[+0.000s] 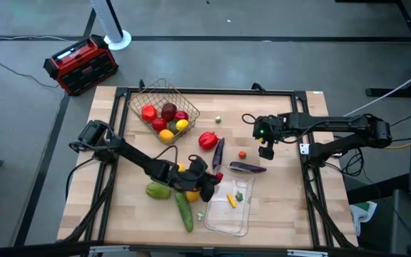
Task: Sort produce into baskets
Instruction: Put the red chili pepper into the transparent bin, then put the violet eggplant into the transparent bin
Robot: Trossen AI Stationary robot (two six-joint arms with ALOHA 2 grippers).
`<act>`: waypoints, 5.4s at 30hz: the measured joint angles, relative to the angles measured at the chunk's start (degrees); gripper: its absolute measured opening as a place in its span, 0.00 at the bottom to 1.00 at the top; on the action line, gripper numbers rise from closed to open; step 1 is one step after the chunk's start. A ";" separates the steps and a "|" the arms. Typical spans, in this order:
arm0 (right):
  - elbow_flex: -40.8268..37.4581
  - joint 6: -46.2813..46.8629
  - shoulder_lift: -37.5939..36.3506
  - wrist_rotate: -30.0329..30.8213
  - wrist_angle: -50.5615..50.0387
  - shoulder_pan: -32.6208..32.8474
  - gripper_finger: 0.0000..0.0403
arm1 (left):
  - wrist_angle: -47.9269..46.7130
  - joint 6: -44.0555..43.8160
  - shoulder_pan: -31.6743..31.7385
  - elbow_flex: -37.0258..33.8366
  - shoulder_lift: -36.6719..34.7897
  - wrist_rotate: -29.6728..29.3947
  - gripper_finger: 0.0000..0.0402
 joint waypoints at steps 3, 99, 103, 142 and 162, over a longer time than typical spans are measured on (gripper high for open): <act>0.00 0.01 0.00 -0.82 0.00 0.02 0.96 | -3.11 -4.65 0.88 -0.01 0.00 0.24 0.25; -20.34 -0.28 0.02 -10.13 29.16 12.67 0.96 | 3.02 21.68 3.26 -0.09 -3.98 10.69 0.56; -21.16 1.26 0.31 -8.48 30.07 14.88 0.95 | 2.95 21.68 3.26 -0.09 -3.98 10.69 0.56; 15.34 -2.58 1.55 2.07 -9.78 15.78 0.25 | 2.83 27.53 7.06 0.00 -6.02 10.67 0.56; 17.75 0.24 6.82 -20.18 -3.96 15.80 0.25 | -2.71 39.45 9.03 0.00 -17.59 9.30 0.56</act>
